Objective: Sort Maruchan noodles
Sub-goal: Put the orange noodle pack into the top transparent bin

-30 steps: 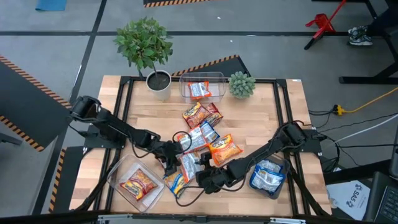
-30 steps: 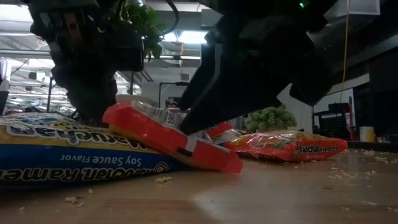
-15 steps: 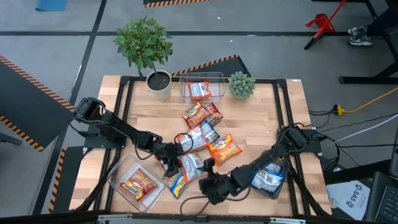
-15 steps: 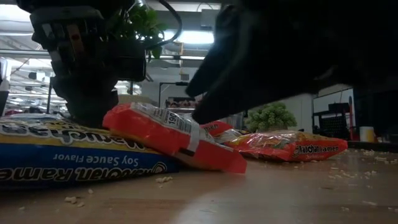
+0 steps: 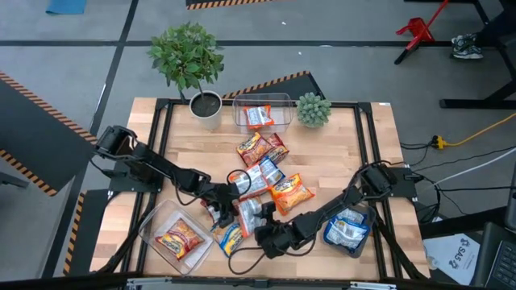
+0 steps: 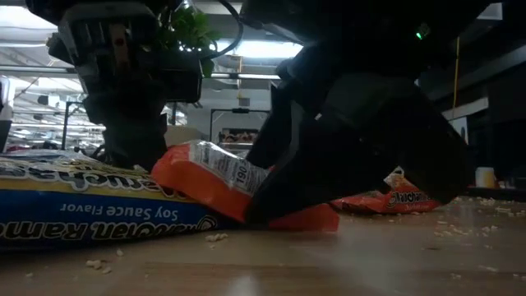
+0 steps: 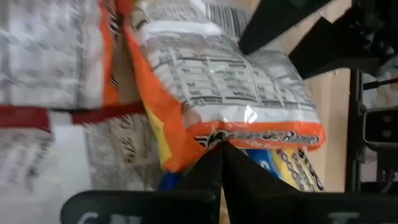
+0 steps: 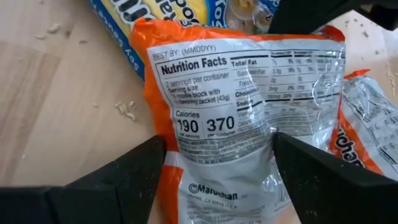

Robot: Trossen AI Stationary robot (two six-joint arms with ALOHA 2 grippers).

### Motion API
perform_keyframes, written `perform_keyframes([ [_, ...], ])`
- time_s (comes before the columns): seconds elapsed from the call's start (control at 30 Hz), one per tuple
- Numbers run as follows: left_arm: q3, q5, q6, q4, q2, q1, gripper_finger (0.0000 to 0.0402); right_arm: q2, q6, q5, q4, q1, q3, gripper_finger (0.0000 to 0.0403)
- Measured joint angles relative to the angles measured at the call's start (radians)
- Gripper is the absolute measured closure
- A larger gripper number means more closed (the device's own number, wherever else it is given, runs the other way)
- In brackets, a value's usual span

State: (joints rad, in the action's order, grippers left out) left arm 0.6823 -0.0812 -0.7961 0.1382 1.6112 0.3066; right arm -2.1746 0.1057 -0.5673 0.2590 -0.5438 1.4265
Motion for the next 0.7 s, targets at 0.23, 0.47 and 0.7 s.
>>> perform_keyframes([
  [0.23,0.0,0.001,0.012,0.007,0.0,-0.013,0.0401,-0.031,-0.001,-0.063,-0.031,0.001,0.001,0.0114],
  [0.47,0.0,-0.001,0.013,0.012,0.0,-0.013,0.0401,-0.046,0.056,-0.077,-0.032,0.014,0.004,0.0128],
  [0.7,0.0,-0.013,0.013,0.015,0.0,-0.013,0.0401,-0.048,0.126,-0.069,-0.017,0.013,0.009,0.0245],
])
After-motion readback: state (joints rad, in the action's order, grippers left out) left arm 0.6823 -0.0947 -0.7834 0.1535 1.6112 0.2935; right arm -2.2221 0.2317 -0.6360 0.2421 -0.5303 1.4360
